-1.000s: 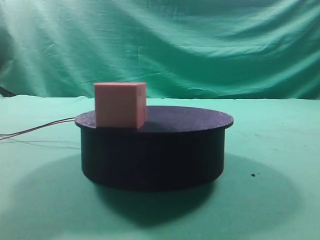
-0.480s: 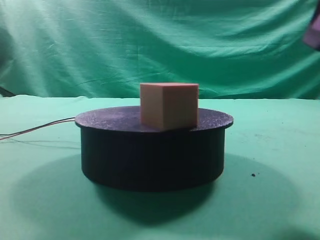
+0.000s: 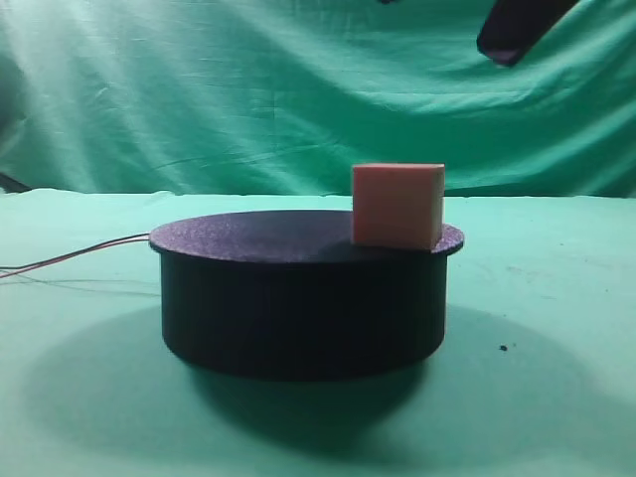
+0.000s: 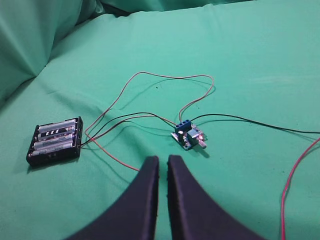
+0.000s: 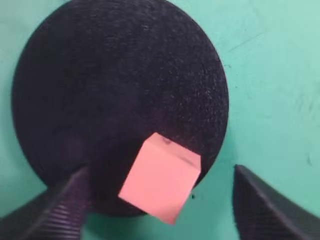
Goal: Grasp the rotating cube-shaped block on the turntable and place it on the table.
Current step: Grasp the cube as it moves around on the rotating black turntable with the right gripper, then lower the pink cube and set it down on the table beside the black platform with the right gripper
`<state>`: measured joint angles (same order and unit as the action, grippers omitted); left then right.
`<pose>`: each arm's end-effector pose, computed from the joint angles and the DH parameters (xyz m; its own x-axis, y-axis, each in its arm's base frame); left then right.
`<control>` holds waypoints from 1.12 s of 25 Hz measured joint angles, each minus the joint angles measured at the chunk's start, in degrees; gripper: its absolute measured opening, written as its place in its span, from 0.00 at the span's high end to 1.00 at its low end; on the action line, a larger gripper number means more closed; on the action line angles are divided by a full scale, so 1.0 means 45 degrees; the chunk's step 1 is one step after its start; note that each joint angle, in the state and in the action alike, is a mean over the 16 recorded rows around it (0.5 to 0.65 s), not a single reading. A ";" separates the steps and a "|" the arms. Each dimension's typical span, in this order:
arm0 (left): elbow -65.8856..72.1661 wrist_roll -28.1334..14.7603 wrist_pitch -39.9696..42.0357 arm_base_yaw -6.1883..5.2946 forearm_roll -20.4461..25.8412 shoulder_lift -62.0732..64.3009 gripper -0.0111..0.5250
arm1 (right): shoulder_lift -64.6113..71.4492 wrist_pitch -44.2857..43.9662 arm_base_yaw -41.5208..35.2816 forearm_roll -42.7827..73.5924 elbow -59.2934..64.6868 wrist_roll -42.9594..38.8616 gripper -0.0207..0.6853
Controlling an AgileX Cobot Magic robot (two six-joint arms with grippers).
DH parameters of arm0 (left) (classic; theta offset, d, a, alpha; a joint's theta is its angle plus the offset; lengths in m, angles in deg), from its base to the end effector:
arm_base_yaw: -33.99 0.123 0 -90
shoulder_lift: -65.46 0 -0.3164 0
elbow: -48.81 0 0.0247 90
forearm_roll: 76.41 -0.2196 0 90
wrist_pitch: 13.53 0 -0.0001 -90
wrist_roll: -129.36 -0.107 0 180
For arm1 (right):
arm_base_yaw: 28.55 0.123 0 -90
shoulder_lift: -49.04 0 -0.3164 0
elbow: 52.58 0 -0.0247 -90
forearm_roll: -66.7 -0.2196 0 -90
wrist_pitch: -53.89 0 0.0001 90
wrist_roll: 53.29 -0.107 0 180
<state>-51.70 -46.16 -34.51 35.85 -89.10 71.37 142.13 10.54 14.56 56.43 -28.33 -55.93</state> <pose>0.0045 0.0086 0.1685 -0.2856 0.1191 -0.9509 -0.0718 0.9868 0.1451 0.1803 0.1868 0.2601 -0.8011 -0.5104 -0.3127 -0.5764 0.7987 0.1730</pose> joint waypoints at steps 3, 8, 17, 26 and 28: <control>0.0000 0.0000 0.0000 0.0000 0.0000 0.0000 0.98 | 0.0448 -0.0333 0.0000 0.0432 -0.0353 -0.0352 0.38; 0.0000 0.0000 0.0000 0.0000 0.0000 0.0000 0.98 | 0.0368 -0.0998 0.0000 0.1620 -0.0679 -0.1381 0.56; 0.0000 0.0000 0.0000 0.0000 0.0000 0.0000 0.98 | -0.0547 -0.0933 0.0000 0.3322 0.0751 -0.3386 0.64; 0.0000 0.0000 0.0000 0.0000 0.0000 0.0000 0.98 | -0.0510 0.0494 0.0000 0.3271 0.2499 -0.4138 0.44; 0.0000 0.0000 0.0000 0.0000 0.0000 0.0000 0.98 | -0.0653 0.0448 0.0000 0.3312 0.2467 -0.4258 0.40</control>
<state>-51.70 -46.16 -34.51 35.85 -89.10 71.37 139.19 12.56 14.56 71.33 -17.23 -75.10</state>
